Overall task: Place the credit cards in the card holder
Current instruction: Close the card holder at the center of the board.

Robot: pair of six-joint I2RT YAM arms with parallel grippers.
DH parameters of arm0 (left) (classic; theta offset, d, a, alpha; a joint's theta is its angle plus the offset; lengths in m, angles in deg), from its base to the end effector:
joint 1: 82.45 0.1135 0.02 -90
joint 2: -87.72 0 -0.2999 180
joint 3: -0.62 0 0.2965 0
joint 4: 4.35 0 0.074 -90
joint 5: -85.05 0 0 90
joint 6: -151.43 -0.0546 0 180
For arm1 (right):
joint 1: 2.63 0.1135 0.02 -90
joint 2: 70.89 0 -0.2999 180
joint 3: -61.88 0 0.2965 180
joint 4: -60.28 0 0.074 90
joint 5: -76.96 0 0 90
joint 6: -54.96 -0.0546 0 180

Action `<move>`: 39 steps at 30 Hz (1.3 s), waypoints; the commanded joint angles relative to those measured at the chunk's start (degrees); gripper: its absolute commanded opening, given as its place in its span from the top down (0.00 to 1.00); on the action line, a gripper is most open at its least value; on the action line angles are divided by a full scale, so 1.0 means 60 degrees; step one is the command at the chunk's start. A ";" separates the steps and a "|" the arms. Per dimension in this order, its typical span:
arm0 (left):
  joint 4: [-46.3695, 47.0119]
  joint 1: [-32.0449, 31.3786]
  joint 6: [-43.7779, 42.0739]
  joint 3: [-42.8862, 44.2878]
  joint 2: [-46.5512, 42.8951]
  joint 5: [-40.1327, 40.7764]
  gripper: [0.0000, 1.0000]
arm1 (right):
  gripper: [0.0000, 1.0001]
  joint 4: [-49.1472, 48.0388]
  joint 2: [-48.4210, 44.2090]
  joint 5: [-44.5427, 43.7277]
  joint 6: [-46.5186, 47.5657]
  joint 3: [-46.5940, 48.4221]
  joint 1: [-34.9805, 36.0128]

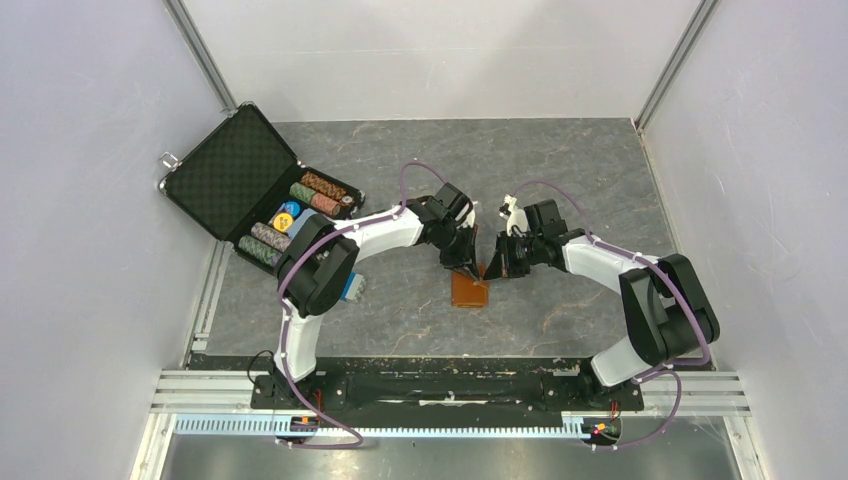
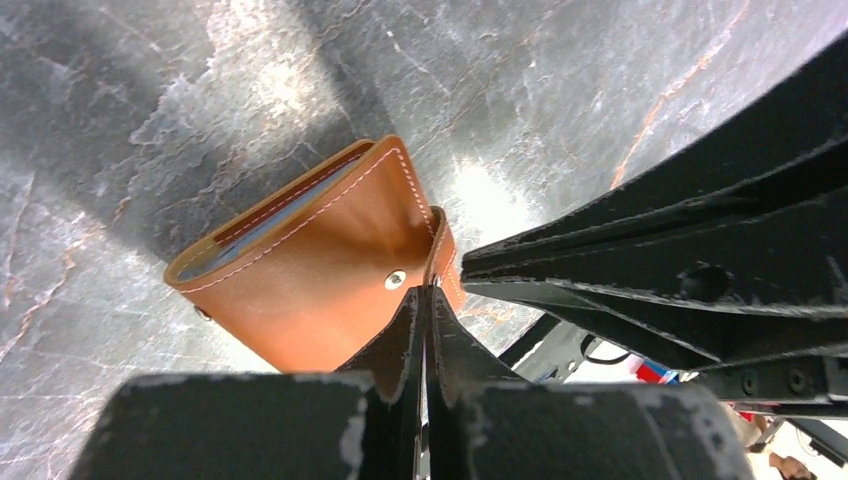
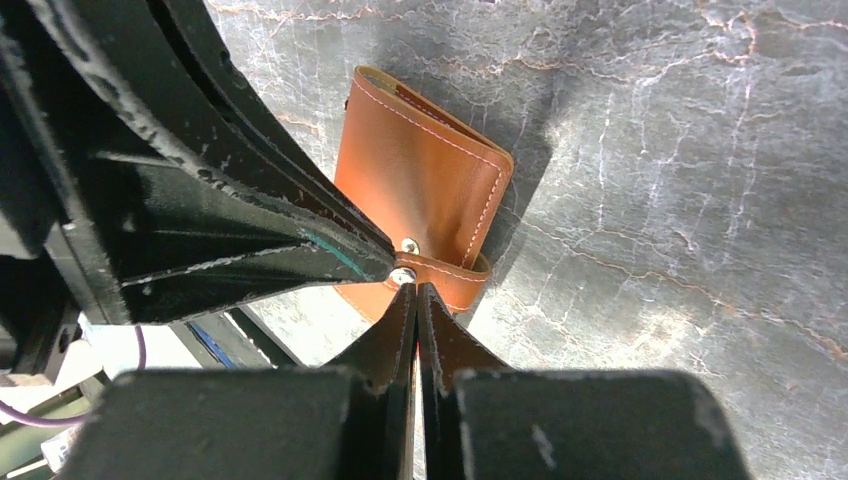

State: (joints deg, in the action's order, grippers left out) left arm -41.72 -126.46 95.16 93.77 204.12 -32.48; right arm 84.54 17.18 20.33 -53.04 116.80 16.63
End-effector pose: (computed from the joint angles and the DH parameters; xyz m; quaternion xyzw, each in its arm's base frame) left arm 0.3319 -0.3557 0.1584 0.1443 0.9303 -0.3338 0.0473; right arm 0.2946 0.1347 0.1503 -0.0907 0.9185 0.3470 0.1667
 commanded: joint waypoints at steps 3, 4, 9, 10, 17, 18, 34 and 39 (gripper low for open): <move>-0.0573 -0.0032 -0.0623 0.0308 -0.0532 0.0967 0.98 | 1.00 -0.0492 -0.0056 0.0291 -0.0026 -0.0029 -0.0003; -0.0662 -0.0043 -0.0669 0.0315 -0.0533 0.1070 0.98 | 1.00 -0.0521 -0.0038 0.0322 -0.0038 -0.0030 -0.0004; -0.0870 -0.0091 -0.0825 0.0374 -0.0467 0.1386 0.98 | 1.00 -0.0559 0.0073 0.0411 -0.0048 -0.0030 0.0010; -0.0887 -0.0105 -0.0842 0.0367 -0.0447 0.1395 0.98 | 1.00 -0.0574 0.0095 0.0416 -0.0040 -0.0037 0.0009; -0.1280 -0.0209 -0.1081 0.0502 -0.0281 0.1768 0.98 | 1.00 -0.0666 0.0319 0.0596 -0.0065 -0.0052 0.0090; -0.1338 -0.0223 -0.1096 0.0499 -0.0271 0.1834 0.98 | 1.00 -0.0667 0.0367 0.0617 -0.0078 -0.0044 0.0123; -0.1665 -0.0297 -0.1279 0.0320 0.0202 0.2575 0.98 | 1.00 -0.1122 0.2072 0.0569 -0.0450 0.0637 0.0669; -0.1665 -0.0312 -0.1322 0.0301 0.0470 0.2690 0.98 | 1.00 -0.1150 0.1835 0.0355 -0.0429 0.0597 0.0656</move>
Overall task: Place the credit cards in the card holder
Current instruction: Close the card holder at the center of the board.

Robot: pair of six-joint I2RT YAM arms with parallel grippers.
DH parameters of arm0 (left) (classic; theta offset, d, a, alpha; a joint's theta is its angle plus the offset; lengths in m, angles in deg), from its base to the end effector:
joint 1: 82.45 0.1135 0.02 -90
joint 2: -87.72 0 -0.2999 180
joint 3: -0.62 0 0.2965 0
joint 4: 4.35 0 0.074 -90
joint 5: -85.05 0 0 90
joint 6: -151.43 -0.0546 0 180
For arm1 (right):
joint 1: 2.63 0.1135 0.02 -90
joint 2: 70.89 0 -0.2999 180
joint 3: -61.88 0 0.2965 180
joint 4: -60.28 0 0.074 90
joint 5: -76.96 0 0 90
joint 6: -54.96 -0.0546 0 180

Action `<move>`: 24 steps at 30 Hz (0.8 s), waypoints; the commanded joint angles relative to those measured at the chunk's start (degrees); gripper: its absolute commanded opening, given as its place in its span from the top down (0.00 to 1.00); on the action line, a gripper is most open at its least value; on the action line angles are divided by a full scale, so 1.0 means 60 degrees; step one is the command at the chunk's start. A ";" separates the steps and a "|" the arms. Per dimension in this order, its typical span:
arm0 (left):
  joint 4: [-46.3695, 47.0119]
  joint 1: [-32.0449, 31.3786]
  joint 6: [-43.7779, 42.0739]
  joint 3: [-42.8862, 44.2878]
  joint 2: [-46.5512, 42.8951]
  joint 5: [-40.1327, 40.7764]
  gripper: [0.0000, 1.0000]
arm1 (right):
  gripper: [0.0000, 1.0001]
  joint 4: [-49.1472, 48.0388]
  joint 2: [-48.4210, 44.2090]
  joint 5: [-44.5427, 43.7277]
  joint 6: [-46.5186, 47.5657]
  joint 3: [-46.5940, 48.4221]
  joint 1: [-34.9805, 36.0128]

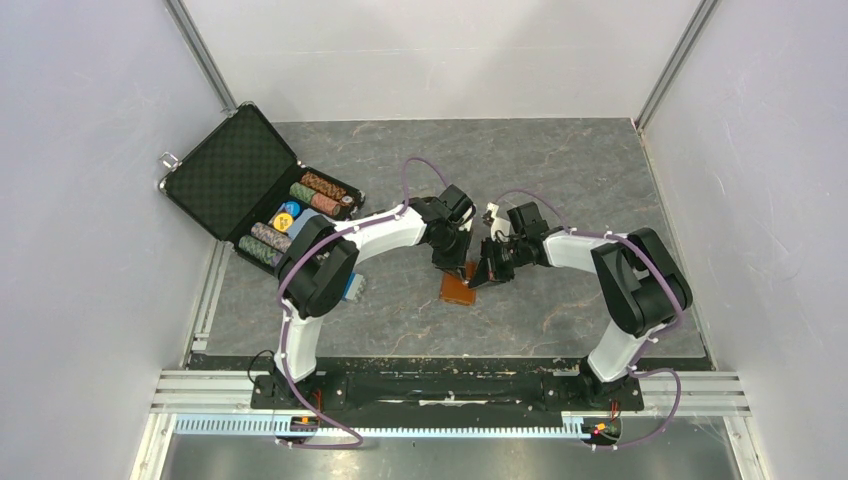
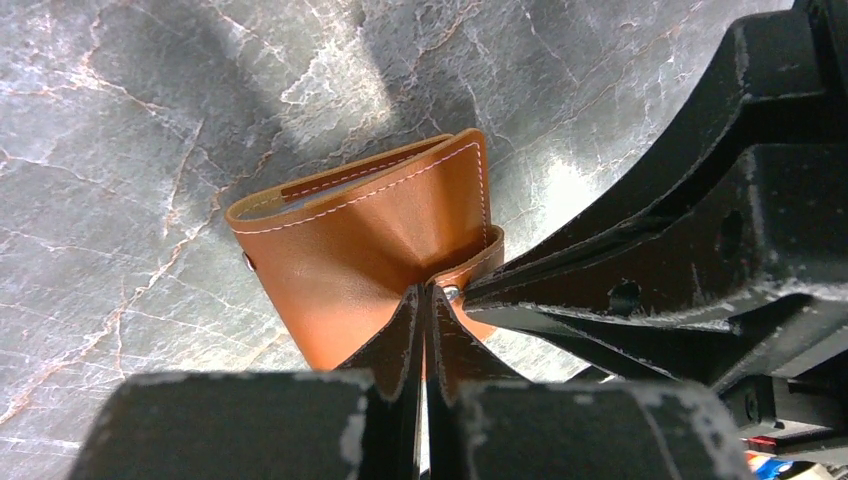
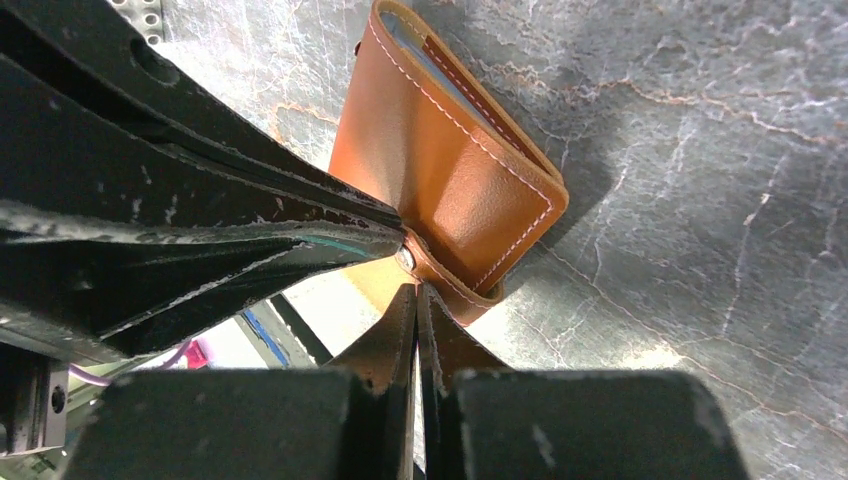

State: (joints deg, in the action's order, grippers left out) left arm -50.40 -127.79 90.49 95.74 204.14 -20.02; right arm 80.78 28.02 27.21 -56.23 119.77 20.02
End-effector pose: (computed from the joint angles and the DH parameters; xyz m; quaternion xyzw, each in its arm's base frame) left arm 0.3262 -0.3503 0.1574 0.1631 0.9586 -0.2201 0.0773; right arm 0.3051 0.1655 0.1135 -0.0962 0.9089 0.3956 0.0898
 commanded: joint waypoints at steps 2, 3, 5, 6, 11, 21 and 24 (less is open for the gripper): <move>-0.0261 -0.0094 -0.0537 -0.0026 0.0497 0.0739 0.98 | 1.00 -0.0564 -0.0250 -0.0874 0.0162 0.0041 0.0071; -0.0288 -0.0097 -0.0536 -0.0048 0.0498 0.0823 0.98 | 1.00 -0.0660 -0.0372 -0.0845 0.0152 -0.0002 0.0077; -0.0358 -0.0090 -0.0552 -0.0063 0.0503 0.1007 0.98 | 1.00 -0.0938 -0.0598 -0.0750 0.0084 -0.0123 0.0069; -0.0365 -0.0090 -0.0551 -0.0091 0.0493 0.1057 0.98 | 1.00 -0.1063 -0.0689 -0.0728 0.0055 -0.0192 0.0077; -0.0384 -0.0092 -0.0538 -0.0119 0.0509 0.1110 0.98 | 1.00 -0.1133 -0.0610 -0.0799 0.0023 -0.0145 0.0062; -0.0366 -0.0118 -0.0552 0.0155 0.0634 0.0906 0.98 | 1.00 -0.0720 -0.0055 -0.1256 0.0189 -0.0045 0.0073; -0.0365 -0.0133 -0.0551 0.0217 0.0683 0.0804 0.98 | 1.00 -0.0421 0.0192 -0.1423 0.0355 -0.0013 0.0134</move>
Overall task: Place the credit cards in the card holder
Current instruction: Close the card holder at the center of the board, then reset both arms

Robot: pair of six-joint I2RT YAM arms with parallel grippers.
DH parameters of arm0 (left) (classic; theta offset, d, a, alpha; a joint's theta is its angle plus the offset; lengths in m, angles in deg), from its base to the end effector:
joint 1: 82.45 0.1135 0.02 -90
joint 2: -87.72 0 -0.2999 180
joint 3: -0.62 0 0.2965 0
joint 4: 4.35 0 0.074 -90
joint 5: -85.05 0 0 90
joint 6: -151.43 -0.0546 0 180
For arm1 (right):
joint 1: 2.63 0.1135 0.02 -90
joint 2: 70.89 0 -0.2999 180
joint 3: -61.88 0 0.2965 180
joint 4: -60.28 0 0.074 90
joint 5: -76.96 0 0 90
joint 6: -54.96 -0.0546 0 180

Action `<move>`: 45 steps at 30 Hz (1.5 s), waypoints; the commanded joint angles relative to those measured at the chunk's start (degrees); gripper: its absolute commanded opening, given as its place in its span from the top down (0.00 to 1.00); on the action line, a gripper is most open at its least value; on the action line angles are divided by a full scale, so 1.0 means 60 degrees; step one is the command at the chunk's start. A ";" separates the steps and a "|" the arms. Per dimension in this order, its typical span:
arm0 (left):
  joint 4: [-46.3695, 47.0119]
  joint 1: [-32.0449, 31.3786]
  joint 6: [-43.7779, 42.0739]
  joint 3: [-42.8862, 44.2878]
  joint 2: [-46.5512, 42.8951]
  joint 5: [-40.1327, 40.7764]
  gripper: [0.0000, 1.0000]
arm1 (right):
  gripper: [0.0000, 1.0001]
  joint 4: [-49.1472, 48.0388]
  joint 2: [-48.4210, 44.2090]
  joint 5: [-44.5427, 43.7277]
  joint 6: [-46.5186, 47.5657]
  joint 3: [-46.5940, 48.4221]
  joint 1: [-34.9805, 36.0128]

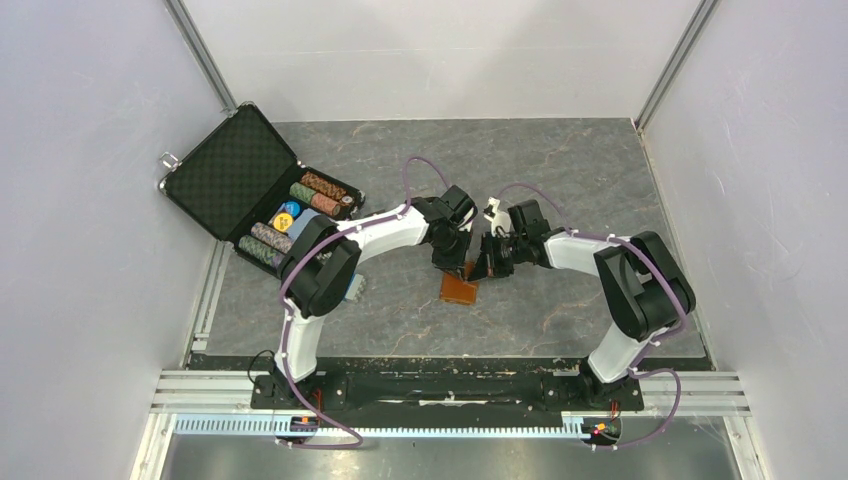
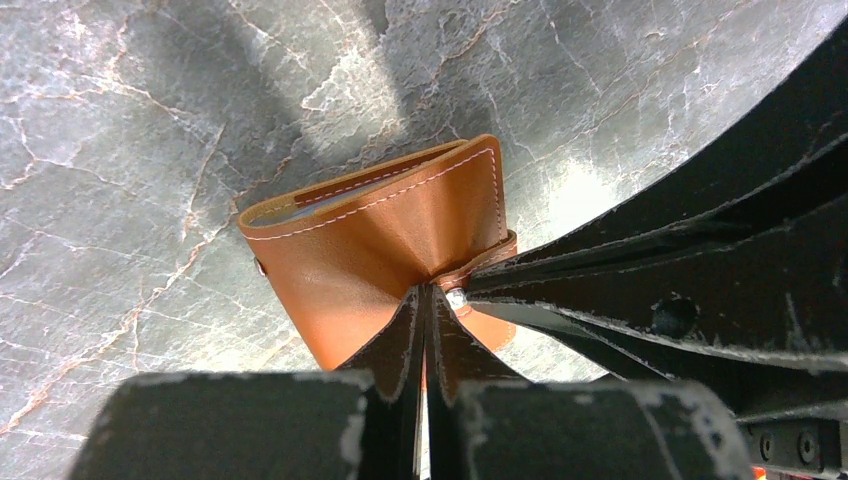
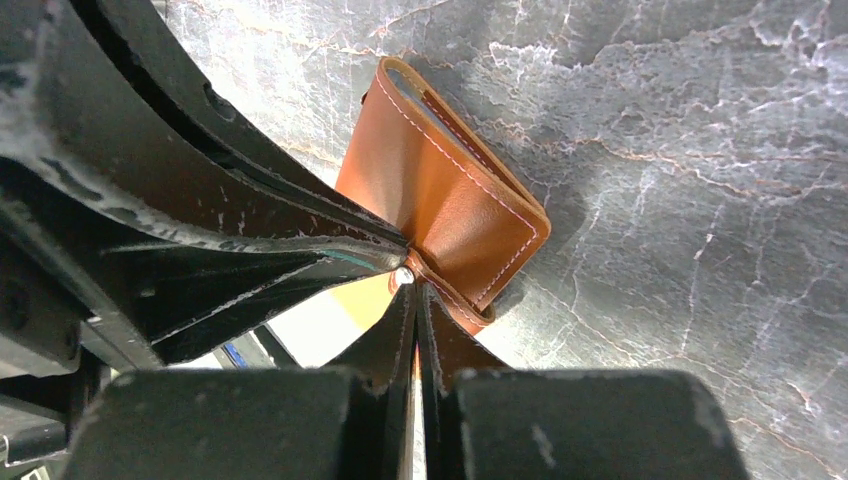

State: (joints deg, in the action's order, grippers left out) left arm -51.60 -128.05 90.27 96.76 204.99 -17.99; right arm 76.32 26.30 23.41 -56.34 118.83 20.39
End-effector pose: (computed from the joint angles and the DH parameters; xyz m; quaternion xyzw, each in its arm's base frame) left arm 0.3276 -0.3522 0.1549 0.1633 0.9624 -0.2015 0.0809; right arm 0.3088 0.1665 0.1214 -0.1043 0.9075 0.3811 0.1422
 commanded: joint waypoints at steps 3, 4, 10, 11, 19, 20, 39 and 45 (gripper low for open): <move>-0.0165 -0.0132 -0.0530 0.0145 0.0622 0.0358 0.98 | 1.00 0.0575 0.0636 -0.1108 0.0484 0.0108 0.0164; -0.0160 -0.0155 -0.0530 0.0178 0.0650 0.0322 0.98 | 1.00 0.0693 0.0708 -0.1196 0.0554 0.0128 0.0200; -0.0182 -0.0349 -0.0469 0.0159 0.0839 0.0187 0.98 | 1.00 0.1530 0.1021 -0.2059 0.0900 0.0178 0.0676; -0.0179 -0.0388 -0.0434 0.0124 0.0852 0.0179 0.98 | 1.00 0.1723 0.1077 -0.2280 0.0935 0.0174 0.0758; 0.0150 -0.0393 -0.0144 -0.0144 0.0727 0.0124 0.98 | 1.00 0.2017 0.1146 -0.2672 0.1048 0.0048 0.0901; 0.0344 -0.0287 -0.0035 -0.0228 0.0555 0.0081 0.98 | 1.00 0.1944 0.0954 -0.2613 0.1070 0.0107 0.0894; 0.6651 0.3951 0.2586 -0.4212 -0.4944 -0.2820 0.00 | 0.11 -0.0084 -0.3174 -0.1584 -0.0644 0.0334 -0.2225; 0.6985 0.5532 0.1991 -0.5393 -0.6265 -0.2782 0.00 | 0.02 -0.0558 -0.3747 -0.2173 -0.0949 0.0057 -0.3119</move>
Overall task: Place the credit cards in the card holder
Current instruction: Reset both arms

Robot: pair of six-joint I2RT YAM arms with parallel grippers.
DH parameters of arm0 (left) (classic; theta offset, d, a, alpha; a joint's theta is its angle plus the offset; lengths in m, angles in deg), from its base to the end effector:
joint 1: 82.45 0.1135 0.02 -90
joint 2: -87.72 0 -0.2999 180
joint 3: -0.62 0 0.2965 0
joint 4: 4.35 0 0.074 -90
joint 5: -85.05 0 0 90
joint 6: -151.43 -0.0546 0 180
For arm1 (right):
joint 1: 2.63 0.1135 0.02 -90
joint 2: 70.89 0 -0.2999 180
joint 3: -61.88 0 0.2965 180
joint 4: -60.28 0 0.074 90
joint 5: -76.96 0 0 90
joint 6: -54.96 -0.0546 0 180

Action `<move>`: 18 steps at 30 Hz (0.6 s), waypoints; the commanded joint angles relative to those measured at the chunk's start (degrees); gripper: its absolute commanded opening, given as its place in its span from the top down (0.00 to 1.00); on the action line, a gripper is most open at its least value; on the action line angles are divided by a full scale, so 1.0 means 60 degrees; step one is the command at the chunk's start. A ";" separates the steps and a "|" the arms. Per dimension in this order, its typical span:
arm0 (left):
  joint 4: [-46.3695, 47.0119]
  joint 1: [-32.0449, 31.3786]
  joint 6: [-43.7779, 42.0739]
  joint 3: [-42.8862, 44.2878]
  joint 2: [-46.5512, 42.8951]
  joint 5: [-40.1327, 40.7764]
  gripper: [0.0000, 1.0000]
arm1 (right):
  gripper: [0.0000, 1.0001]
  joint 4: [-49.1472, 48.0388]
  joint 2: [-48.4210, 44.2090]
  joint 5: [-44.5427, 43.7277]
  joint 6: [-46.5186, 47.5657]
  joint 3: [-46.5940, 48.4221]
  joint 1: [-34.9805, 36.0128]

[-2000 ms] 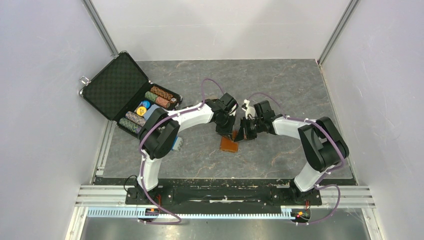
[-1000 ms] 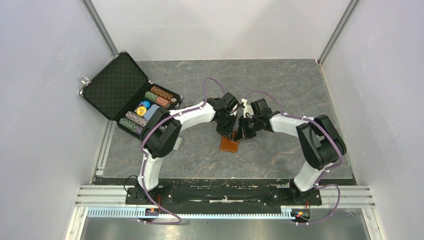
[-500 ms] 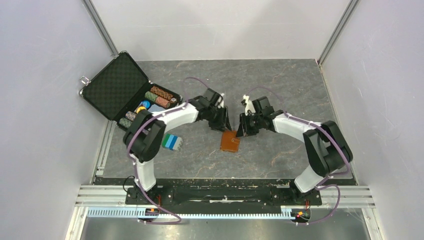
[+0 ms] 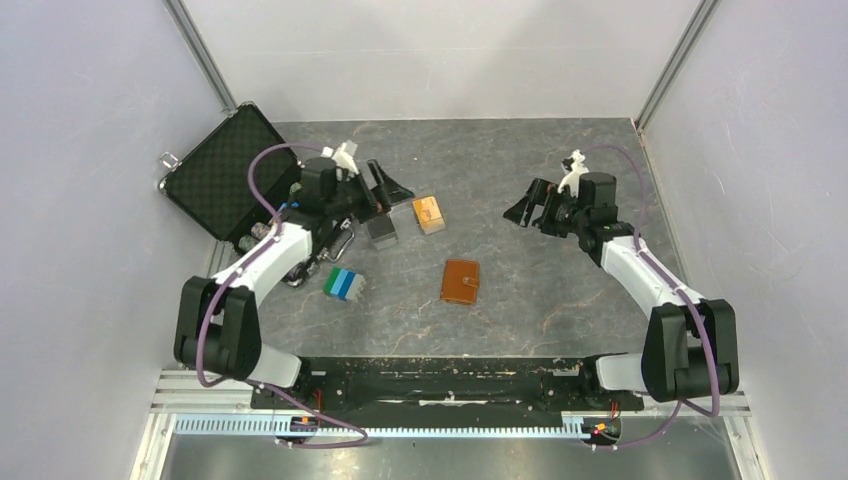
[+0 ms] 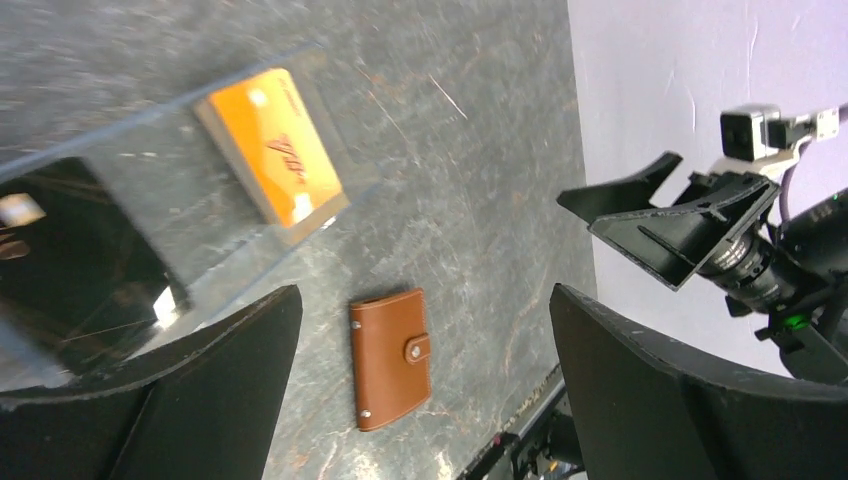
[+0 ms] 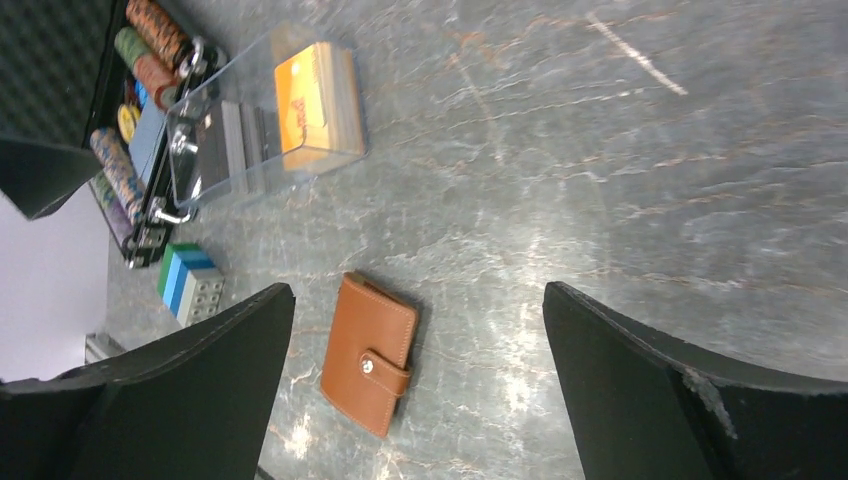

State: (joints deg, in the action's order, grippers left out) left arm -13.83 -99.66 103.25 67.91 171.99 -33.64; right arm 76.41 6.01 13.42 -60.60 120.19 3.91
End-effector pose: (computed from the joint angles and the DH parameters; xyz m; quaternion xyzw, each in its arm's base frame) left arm 0.3579 -0.1383 0.2710 -0.0481 0.8325 -0.4346 0.3401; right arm 0.3291 0.0622 0.2411 0.0378 0.8681 0.3197 0.3779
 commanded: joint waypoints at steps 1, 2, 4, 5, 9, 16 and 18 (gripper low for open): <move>0.0654 0.1054 -0.0248 -0.0753 -0.0976 -0.0114 0.00 | 0.02 -0.0558 -0.0416 -0.0710 -0.0158 -0.0180 -0.0464; 0.0579 0.1320 -0.0367 -0.0905 -0.1162 0.0012 0.00 | 0.02 -0.0563 -0.0477 -0.0953 -0.0088 -0.0242 -0.0548; 0.0300 0.1705 -0.0741 -0.1139 -0.1549 0.0386 0.00 | 0.02 -0.0642 -0.0692 -0.1581 0.0079 -0.0483 -0.0619; 0.0183 0.1807 -0.1172 -0.1213 -0.1755 0.0570 0.00 | 0.02 -0.0658 -0.0826 -0.1946 0.0122 -0.0692 -0.0617; -0.0527 0.1828 -0.2934 -0.1446 -0.2416 0.2069 0.00 | 0.02 -0.1845 -0.1776 -0.3214 0.0345 -0.1846 -0.0622; -0.1098 0.1841 -0.5155 -0.1941 -0.2757 0.3589 0.00 | 0.02 -0.4153 -0.3237 -0.5950 0.2412 -0.4264 -0.0618; -0.0590 0.1837 -0.5484 -0.2553 -0.2934 0.3726 0.00 | 0.02 -0.5064 -0.3712 -0.6776 0.3020 -0.5418 -0.0608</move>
State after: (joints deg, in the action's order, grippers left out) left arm -19.04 -88.67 80.96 57.64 156.47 -16.77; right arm 58.72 -12.04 -14.53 -51.59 96.06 0.24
